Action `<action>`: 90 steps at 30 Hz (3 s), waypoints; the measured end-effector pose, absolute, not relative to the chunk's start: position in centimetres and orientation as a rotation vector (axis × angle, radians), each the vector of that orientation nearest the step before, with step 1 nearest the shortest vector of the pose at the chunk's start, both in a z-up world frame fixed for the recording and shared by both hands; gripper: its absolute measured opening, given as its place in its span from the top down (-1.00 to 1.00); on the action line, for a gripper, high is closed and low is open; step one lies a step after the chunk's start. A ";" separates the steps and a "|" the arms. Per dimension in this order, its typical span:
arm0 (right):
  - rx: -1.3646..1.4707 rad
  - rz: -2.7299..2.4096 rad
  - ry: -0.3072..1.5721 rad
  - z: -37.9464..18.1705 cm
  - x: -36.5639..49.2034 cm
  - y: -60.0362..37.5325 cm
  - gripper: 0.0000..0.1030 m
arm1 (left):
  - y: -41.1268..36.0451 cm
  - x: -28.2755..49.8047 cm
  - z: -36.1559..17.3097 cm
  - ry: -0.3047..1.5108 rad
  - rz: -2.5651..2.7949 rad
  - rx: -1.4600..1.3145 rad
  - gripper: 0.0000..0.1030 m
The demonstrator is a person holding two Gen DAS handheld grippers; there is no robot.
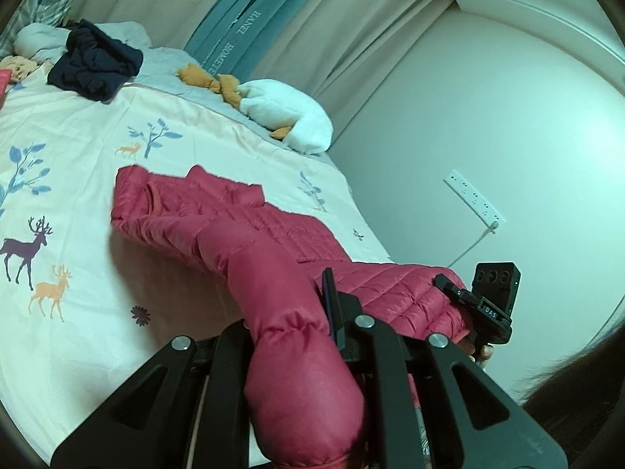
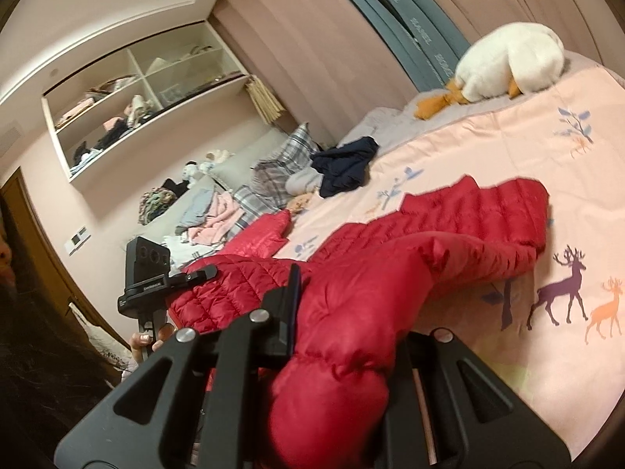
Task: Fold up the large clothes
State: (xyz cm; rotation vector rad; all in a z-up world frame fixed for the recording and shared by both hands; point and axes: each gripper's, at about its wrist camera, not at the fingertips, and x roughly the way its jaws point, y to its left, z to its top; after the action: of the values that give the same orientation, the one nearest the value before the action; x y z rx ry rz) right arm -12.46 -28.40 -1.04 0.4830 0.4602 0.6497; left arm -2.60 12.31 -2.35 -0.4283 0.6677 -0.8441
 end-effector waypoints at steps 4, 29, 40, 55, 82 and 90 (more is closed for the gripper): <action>0.496 0.684 0.426 -0.1 -13.2 -28.7 0.72 | 12.9 -3.0 -1.5 0.650 -0.883 -0.451 0.73; 0.577 0.676 0.390 0.5 -13.2 -29.4 0.67 | 13.3 -2.4 -0.8 0.633 -0.871 -0.477 0.72; 0.632 0.603 0.410 -0.6 -11.0 -29.8 0.66 | 13.4 -1.0 -2.0 0.662 -0.815 -0.509 0.72; 0.635 0.511 0.415 -2.0 -7.0 -30.4 0.65 | 12.9 2.5 -3.2 0.684 -0.740 -0.525 0.72; 0.608 0.356 0.487 -6.5 -0.4 -31.6 0.65 | 12.1 9.3 -7.3 0.775 -0.657 -0.572 0.72; 0.597 0.333 0.512 -7.4 1.2 -31.7 0.65 | 12.1 11.3 -8.8 0.810 -0.635 -0.605 0.72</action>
State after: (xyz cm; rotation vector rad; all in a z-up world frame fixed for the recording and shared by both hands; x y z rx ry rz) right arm 1.23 -31.69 -7.37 0.5970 0.5121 0.3327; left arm 11.28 12.10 -8.78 -0.6051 0.8101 -0.6348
